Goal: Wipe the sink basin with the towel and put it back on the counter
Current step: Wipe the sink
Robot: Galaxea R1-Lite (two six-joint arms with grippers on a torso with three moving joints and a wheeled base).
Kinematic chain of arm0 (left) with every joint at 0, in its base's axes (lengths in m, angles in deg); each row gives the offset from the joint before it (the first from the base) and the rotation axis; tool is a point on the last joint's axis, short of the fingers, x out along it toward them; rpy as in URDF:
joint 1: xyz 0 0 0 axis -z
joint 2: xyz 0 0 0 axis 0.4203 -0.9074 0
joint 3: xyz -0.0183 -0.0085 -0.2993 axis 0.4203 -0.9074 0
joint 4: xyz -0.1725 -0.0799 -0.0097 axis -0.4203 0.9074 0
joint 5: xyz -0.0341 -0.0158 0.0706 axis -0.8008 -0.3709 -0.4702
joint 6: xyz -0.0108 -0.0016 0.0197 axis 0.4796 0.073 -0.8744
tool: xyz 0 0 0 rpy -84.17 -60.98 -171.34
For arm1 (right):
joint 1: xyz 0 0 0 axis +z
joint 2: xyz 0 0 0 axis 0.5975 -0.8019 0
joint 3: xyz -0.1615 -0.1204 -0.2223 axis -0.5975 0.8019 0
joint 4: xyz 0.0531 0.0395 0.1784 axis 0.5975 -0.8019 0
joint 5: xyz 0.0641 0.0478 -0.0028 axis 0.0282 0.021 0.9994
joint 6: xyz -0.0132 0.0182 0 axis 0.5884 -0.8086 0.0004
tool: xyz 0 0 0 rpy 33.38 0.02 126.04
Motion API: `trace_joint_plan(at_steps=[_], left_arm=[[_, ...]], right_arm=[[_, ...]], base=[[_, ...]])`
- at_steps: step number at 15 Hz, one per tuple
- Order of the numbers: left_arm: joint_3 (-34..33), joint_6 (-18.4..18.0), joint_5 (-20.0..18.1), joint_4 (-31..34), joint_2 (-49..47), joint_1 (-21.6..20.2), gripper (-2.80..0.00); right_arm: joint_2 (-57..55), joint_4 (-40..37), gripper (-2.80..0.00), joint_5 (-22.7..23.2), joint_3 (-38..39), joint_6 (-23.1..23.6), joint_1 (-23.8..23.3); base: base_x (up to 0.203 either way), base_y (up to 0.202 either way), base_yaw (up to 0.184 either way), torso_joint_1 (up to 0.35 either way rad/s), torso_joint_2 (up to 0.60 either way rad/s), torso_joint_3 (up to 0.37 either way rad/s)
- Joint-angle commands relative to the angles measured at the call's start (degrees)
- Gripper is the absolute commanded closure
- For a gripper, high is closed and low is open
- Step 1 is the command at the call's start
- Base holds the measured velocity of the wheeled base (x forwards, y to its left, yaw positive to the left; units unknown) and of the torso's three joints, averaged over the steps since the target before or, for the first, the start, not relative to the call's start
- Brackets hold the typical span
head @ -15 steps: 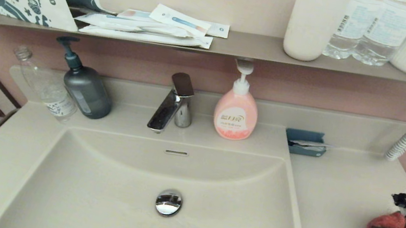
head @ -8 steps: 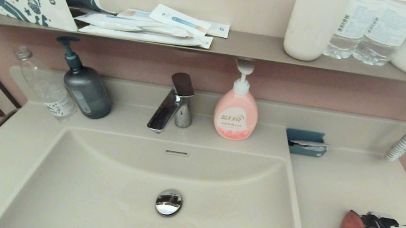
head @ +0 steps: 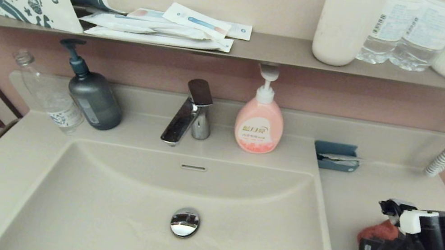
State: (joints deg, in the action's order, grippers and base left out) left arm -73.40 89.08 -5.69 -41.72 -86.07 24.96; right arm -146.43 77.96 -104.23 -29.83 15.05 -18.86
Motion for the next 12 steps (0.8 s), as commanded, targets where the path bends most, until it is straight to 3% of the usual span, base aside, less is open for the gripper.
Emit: trace_joint_plan(at_steps=[1,5,7,12], left_arm=[[0.03,0.06,0.02,-0.02,-0.07,-0.02,0.0],[-0.02,0.06,0.02,-0.06,-0.07,0.0,0.0],[-0.01,0.06,0.02,-0.05,-0.07,0.05,0.0],[-0.02,0.06,0.02,-0.06,-0.07,-0.02,0.0]], right_arm=[[-2.74,0.33,0.0,-0.87,-2.64,-0.07,-0.09],[-3.71,-1.43,0.0,-3.21,-7.12,0.52,-4.3],[-2.87,-4.02,0.0,-2.99,-8.7,1.41,-8.25],[2.52,-8.46,0.0,-0.92,-8.77,4.04,-12.19]], base=[[0.0,0.0,0.0,0.0,0.0,0.0],[0.0,0.0,0.0,0.0,0.0,0.0],[0.0,0.0,0.0,0.0,0.0,0.0],[0.0,0.0,0.0,0.0,0.0,0.0]])
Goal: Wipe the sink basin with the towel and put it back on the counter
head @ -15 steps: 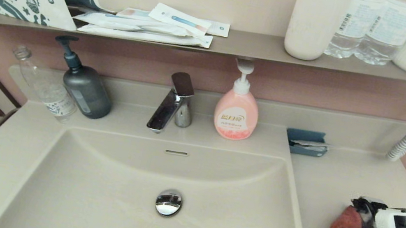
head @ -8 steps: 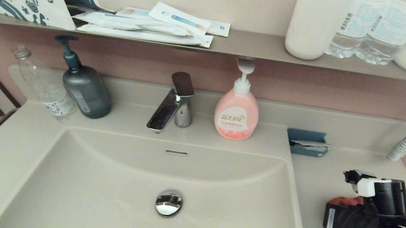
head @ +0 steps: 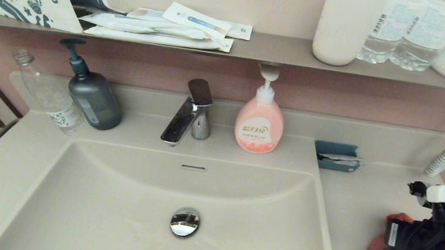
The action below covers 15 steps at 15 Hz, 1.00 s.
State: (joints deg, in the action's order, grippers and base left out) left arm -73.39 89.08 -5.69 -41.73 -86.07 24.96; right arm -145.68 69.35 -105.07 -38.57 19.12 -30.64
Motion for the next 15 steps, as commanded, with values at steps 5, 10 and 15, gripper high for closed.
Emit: trace_joint_plan(at_steps=[5,10,15], left_arm=[[-0.02,0.06,0.02,-0.04,-0.07,0.06,0.0],[-0.02,0.06,0.02,0.04,-0.07,0.06,0.0],[-0.02,0.06,0.02,-0.04,-0.07,-0.02,0.0]], right_arm=[[5.63,-4.86,-2.8,0.28,-2.52,-0.15,2.47],[14.32,-15.84,-2.8,0.35,-3.66,-0.21,2.39],[24.41,-27.69,0.0,0.24,-3.82,-0.15,0.6]], base=[[0.0,0.0,0.0,0.0,0.0,0.0],[0.0,0.0,0.0,0.0,0.0,0.0],[0.0,0.0,0.0,0.0,0.0,0.0]])
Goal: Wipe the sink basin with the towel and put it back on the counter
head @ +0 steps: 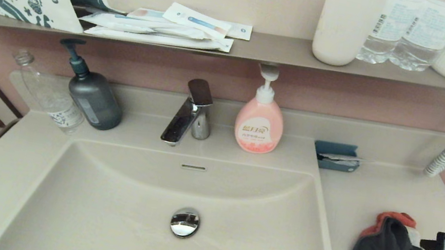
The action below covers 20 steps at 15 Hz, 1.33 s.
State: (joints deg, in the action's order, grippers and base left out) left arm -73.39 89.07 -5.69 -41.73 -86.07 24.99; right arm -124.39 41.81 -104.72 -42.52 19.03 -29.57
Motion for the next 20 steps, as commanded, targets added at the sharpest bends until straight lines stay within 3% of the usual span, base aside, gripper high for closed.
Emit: trace_joint_plan(at_steps=[1,9,16,20], left_arm=[[-0.02,0.07,0.02,-0.04,-0.07,-0.02,0.0],[-0.02,0.07,0.02,-0.03,-0.07,-0.04,0.0],[-0.02,0.07,0.02,-0.03,-0.07,-0.05,0.0],[-0.02,0.07,0.02,-0.04,-0.07,-0.04,0.0]], right_arm=[[3.98,-0.47,0.0,-0.1,0.19,-0.06,-0.72],[22.85,-17.58,0.0,-0.36,-0.1,0.23,-0.76],[50.49,-35.95,0.0,-8.71,-0.51,4.77,-1.37],[60.9,-42.46,0.0,-10.85,-0.39,7.14,-6.34]], base=[[0.0,0.0,0.0,0.0,0.0,0.0],[0.0,0.0,0.0,0.0,0.0,0.0],[0.0,0.0,0.0,0.0,0.0,0.0],[0.0,0.0,0.0,0.0,0.0,0.0]])
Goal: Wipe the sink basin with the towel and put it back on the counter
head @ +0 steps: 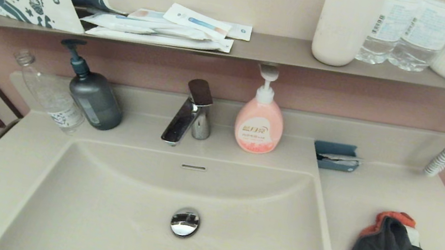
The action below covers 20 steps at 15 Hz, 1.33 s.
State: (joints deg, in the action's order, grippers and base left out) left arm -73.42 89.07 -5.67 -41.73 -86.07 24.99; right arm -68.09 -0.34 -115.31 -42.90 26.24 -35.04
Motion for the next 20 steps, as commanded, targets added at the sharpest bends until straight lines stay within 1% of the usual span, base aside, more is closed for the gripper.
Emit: trace_joint_plan(at_steps=[1,2,3,5,6,7,10,11,13,17,18,20], left_arm=[[0.0,0.07,0.0,0.02,-0.07,-0.04,0.0],[0.0,0.07,0.0,-0.04,-0.07,0.04,0.0],[0.01,0.07,0.0,0.0,-0.07,-0.04,0.0],[0.0,0.07,0.0,0.04,-0.07,-0.05,0.0],[0.0,0.16,0.0,0.04,-0.07,0.04,0.0],[0.0,0.08,0.0,0.04,-0.07,0.0,0.0],[0.0,0.07,0.0,0.04,-0.07,0.04,0.0],[0.0,0.08,0.0,0.03,-0.07,0.03,0.0],[0.01,0.07,0.0,0.04,-0.07,-0.03,0.0],[0.0,0.11,0.0,0.04,-0.07,-0.03,0.0],[0.0,0.08,0.0,0.04,-0.07,0.04,0.0],[0.0,0.07,0.0,0.04,-0.07,0.04,0.0]], right_arm=[[7.68,-0.46,0.0,0.23,0.36,1.85,-1.13],[11.03,-0.36,0.0,2.09,1.31,3.48,-1.27],[13.54,-0.04,0.0,3.88,2.73,3.97,-1.38],[19.26,2.07,0.0,6.34,8.24,4.6,-1.52],[20.26,4.93,0.0,7.5,11.6,4.59,-1.59],[20.27,9.84,0.0,8.83,14.26,4.0,-1.62],[20.27,26.16,0.0,16.3,23.32,3.48,-1.65],[20.27,30.52,0.0,18.46,26.68,3.42,-1.65],[20.27,35.69,0.0,21.64,31.54,3.38,-1.65],[20.27,43.95,0.0,23.21,38.06,3.18,-1.62],[20.27,44.86,0.0,23.74,38.47,3.63,-1.64],[20.27,45.47,0.0,24.35,39.58,6.16,-1.65]], base=[[0.0,0.0,0.0,0.0,0.0,0.0],[0.0,0.0,0.0,0.0,0.0,0.0],[0.0,0.0,0.0,0.0,0.0,0.0],[0.0,0.0,0.0,0.0,0.0,0.0],[0.0,0.0,0.0,0.0,0.0,0.0],[0.0,0.0,0.0,0.0,0.0,0.0],[0.0,0.0,0.0,0.0,0.0,0.0],[0.0,0.0,0.0,0.0,0.0,0.0],[0.0,0.0,0.0,0.0,0.0,0.0],[0.0,0.0,0.0,0.0,0.0,0.0],[0.0,0.0,0.0,0.0,0.0,0.0],[0.0,0.0,0.0,0.0,0.0,0.0]])
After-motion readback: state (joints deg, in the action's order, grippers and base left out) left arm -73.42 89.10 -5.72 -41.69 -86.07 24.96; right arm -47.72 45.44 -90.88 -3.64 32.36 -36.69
